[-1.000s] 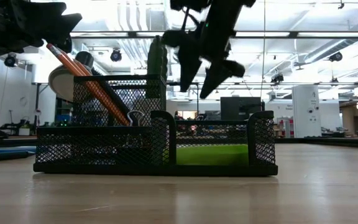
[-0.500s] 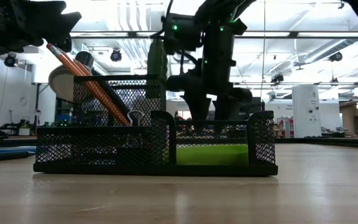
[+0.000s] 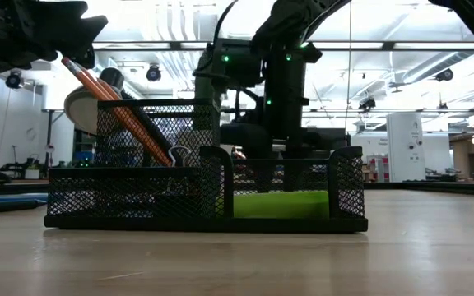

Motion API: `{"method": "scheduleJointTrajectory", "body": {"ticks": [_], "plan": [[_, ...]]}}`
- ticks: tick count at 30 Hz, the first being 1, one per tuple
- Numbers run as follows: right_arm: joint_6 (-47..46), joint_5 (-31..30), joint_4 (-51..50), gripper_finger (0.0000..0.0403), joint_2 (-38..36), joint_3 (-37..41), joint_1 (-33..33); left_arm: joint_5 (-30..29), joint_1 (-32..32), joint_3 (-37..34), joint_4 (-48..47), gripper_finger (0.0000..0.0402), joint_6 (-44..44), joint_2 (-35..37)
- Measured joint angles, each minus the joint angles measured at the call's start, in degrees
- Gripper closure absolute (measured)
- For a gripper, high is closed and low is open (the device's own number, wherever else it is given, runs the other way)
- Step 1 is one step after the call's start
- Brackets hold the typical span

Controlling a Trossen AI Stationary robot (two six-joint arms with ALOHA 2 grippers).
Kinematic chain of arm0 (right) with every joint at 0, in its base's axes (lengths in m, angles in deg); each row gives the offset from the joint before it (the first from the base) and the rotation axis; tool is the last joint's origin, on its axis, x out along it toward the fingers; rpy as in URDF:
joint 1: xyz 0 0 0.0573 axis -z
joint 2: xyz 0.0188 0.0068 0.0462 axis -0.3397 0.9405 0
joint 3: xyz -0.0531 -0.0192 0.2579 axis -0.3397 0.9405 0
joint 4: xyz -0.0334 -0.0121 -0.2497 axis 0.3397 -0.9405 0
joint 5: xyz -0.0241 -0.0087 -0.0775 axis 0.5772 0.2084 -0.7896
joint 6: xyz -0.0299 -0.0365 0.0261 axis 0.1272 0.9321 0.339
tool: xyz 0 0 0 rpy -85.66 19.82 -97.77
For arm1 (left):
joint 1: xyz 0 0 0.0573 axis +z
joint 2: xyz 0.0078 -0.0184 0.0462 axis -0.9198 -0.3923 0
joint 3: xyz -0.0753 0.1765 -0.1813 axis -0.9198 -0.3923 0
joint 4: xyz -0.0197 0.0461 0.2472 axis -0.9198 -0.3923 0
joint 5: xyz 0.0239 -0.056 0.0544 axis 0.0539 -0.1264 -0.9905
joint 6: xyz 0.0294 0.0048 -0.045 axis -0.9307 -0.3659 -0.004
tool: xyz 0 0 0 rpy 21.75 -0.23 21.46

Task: Pick and place office supplies into organizer
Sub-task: Put the top black ballpen into the desk organizer

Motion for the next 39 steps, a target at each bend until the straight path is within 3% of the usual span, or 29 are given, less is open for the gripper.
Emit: {"method": "scheduleJointTrajectory", "body": {"ticks": [29,39], "plan": [[1.98,3.03,0.87,0.0186,2.32,-0.20,0.00,0.02,0.01,0.00,-0.05,0.0232,0.22,-0.07],[2.86,3.96,0.97,0.0249,2.44,-0.16,-0.04,0.02,-0.01,0.00,-0.05,0.0232,0.26,-0.07]]}}
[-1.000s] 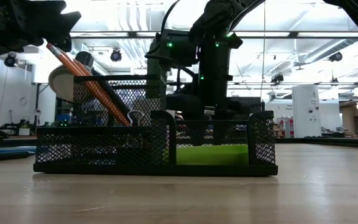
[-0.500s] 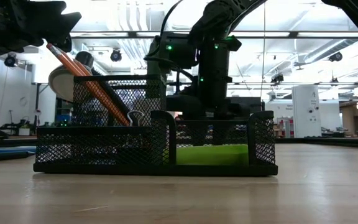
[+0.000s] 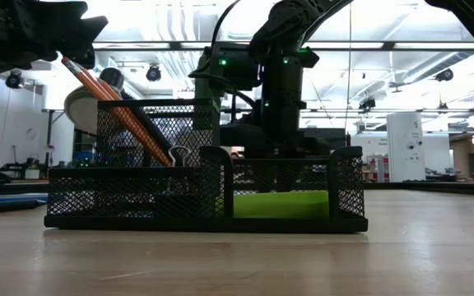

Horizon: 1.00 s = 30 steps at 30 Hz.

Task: Pick and place office supplies into organizer
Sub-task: Put the top black ballpen into the desk organizer

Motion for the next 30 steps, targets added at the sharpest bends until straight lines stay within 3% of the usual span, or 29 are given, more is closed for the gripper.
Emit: {"method": "scheduleJointTrajectory", "body": {"ticks": [14,30], "plan": [[1.48,2.11,-0.33,0.0382,-0.11,0.09,0.02,0.00,0.00,-0.01,-0.02,0.0232,0.20,-0.04],[1.47,1.96,-1.01,0.0385,-2.48,0.51,-0.03,-0.02,0.00,-0.01,-0.04,0.0232,0.20,-0.04]]}}
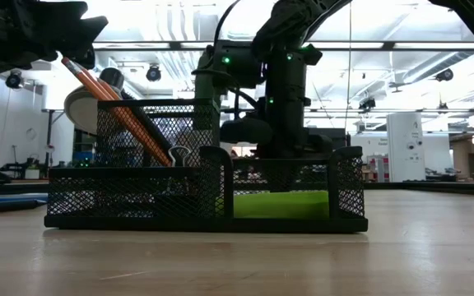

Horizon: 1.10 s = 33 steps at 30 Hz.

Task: Pick and place office supplies into organizer
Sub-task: Put the top black ballpen into the desk organizer

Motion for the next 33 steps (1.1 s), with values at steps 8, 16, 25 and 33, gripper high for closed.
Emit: {"method": "scheduleJointTrajectory", "body": {"ticks": [8,16,25,33], "plan": [[0.42,-3.56,-1.13,0.0386,-0.78,-3.15,-0.84,0.02,0.01,0.00,-0.02,0.0232,0.00,0.00],[2.41,-8.36,-2.64,0.0386,-2.91,-7.62,-3.30,0.02,0.01,0.02,-0.06,0.0232,0.07,0.01],[11.00,-19.45,-2.55,0.0387,-8.88,-12.02,-7.60,-0.01,0.02,0.02,-0.09,0.0232,0.11,0.07],[21.15,-20.35,7.74,0.0387,-12.83,-10.67,-9.69,0.00,0.00,0.01,0.00,0.0232,0.11,0.04]]}}
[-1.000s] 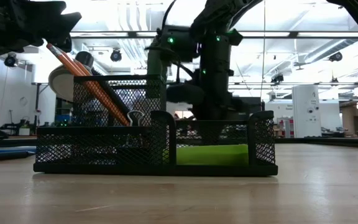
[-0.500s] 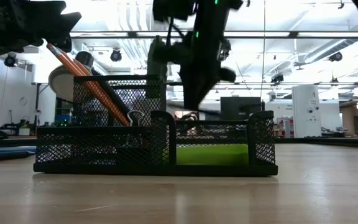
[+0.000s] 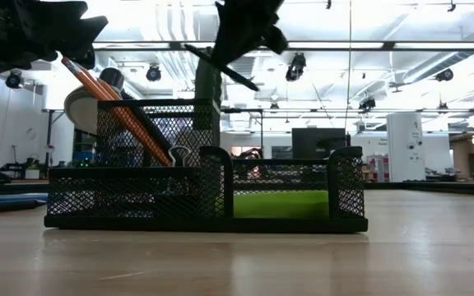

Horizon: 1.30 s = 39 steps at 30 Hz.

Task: Pick and place office supplies into organizer
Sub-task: Put the top black ballpen into the desk organizer

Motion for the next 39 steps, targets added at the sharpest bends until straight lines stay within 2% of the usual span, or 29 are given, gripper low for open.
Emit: {"method": "scheduleJointTrajectory", "body": {"ticks": [4,10,11,14,17,20,25,29,32,39], "plan": [[9.11,-0.44,8.97,0.0387,-0.19,2.23,-0.23,0.00,0.00,0.01,0.02,0.0232,0.00,0.07],[14.31,0.26,17.86,0.0387,-0.57,4.58,1.45,-0.01,0.00,-0.01,0.02,0.0232,0.00,0.07],[15.09,1.19,19.90,0.0387,-0.57,5.30,1.45,-0.01,0.00,-0.01,0.02,0.0232,-0.02,0.07],[17.11,9.12,26.91,0.0387,-0.55,7.75,1.04,-0.01,0.01,0.01,0.48,0.0232,-0.04,0.09],[18.41,10.52,31.93,0.0388,-0.39,10.00,0.48,-0.01,0.01,0.00,0.50,0.0232,-0.04,0.07],[18.86,9.59,32.72,0.0389,-0.46,11.62,0.03,-0.01,0.01,0.00,0.50,0.0232,-0.04,0.07],[18.96,9.26,41.62,0.0389,-0.62,15.72,-2.74,-0.01,0.01,-0.01,0.49,0.0232,-0.02,0.07],[19.15,5.28,44.97,0.0390,-0.91,18.43,-4.96,-0.01,0.01,-0.01,0.42,0.0232,-0.02,0.00],[20.29,2.20,51.02,0.0390,-1.22,20.76,-6.96,-0.01,0.02,-0.01,0.29,0.0232,-0.02,0.05],[22.36,0.91,66.83,0.0390,-1.20,28.14,-9.23,-0.01,0.01,-0.01,0.26,0.0232,-0.03,0.06]]}}
